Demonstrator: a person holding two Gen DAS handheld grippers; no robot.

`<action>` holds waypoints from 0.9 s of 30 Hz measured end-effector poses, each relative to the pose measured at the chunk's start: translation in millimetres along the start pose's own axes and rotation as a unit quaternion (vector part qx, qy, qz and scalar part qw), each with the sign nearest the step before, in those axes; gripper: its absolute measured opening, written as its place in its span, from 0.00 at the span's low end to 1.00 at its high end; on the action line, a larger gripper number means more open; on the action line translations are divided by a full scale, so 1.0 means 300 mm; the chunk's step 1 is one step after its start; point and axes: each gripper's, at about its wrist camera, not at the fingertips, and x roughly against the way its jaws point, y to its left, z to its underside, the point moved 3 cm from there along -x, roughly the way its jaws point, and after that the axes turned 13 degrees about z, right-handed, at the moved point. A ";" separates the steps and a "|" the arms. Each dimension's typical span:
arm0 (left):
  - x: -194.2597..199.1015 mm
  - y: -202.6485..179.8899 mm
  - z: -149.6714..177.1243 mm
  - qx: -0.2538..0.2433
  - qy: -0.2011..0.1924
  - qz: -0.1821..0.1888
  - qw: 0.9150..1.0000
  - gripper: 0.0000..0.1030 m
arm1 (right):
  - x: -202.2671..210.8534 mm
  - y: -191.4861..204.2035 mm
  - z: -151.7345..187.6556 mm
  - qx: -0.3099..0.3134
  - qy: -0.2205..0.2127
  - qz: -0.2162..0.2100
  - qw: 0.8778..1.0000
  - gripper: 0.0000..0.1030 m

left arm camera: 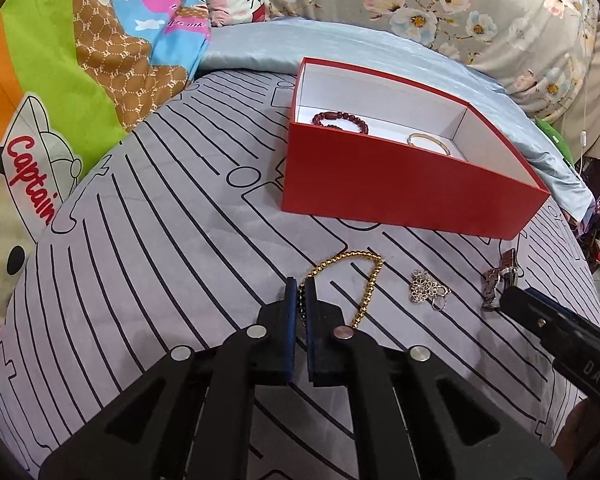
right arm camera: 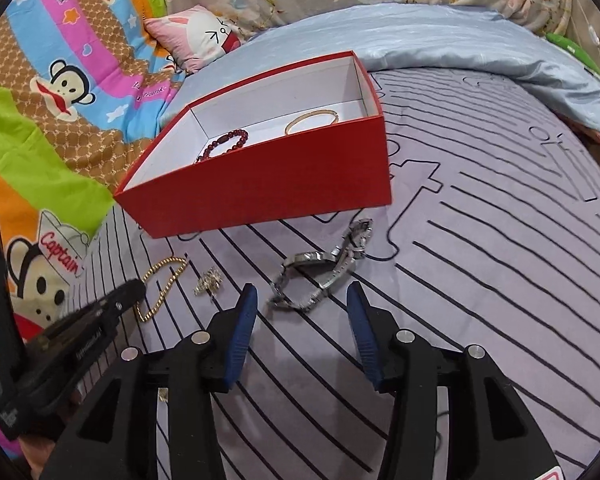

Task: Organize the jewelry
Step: 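Grasp the silver watch with the right tool while the left tool grasps the gold chain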

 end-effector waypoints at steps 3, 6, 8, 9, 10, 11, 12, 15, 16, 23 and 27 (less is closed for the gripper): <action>-0.004 -0.001 0.003 -0.001 0.002 0.000 1.000 0.03 | -0.029 0.019 -0.020 -0.009 0.006 0.001 1.000 0.45; -0.007 -0.001 0.003 -0.001 0.002 0.001 1.000 0.03 | -0.052 0.034 -0.033 -0.011 0.005 0.009 1.000 0.45; -0.008 -0.002 0.004 -0.001 0.003 0.002 1.000 0.03 | -0.058 0.043 -0.040 -0.007 0.001 0.018 1.000 0.44; -0.008 -0.002 0.004 -0.001 0.003 0.002 1.000 0.03 | -0.061 0.045 -0.042 -0.005 -0.001 0.022 1.000 0.40; -0.008 -0.002 0.004 -0.001 0.003 0.002 1.000 0.03 | -0.063 0.045 -0.043 -0.001 -0.003 0.029 1.000 0.35; -0.009 -0.001 0.003 -0.001 0.003 0.002 1.000 0.03 | -0.064 0.043 -0.043 0.003 -0.005 0.035 0.999 0.32; -0.009 -0.001 0.003 -0.001 0.003 0.002 1.000 0.03 | -0.064 0.041 -0.042 0.008 -0.007 0.041 0.999 0.26; -0.012 -0.006 0.005 -0.003 0.004 0.001 1.000 0.03 | -0.062 0.021 -0.034 0.014 -0.010 0.048 0.999 0.15; -0.014 -0.006 0.004 -0.003 0.004 0.002 1.000 0.03 | -0.060 0.012 -0.032 0.013 -0.009 0.045 0.999 0.13; -0.014 -0.007 0.004 -0.003 0.004 0.002 1.000 0.03 | -0.041 -0.015 -0.004 0.007 -0.007 0.029 1.000 0.12; -0.011 -0.009 0.004 -0.005 0.002 0.001 1.000 0.03 | -0.020 -0.030 0.011 0.001 -0.002 0.020 1.000 0.12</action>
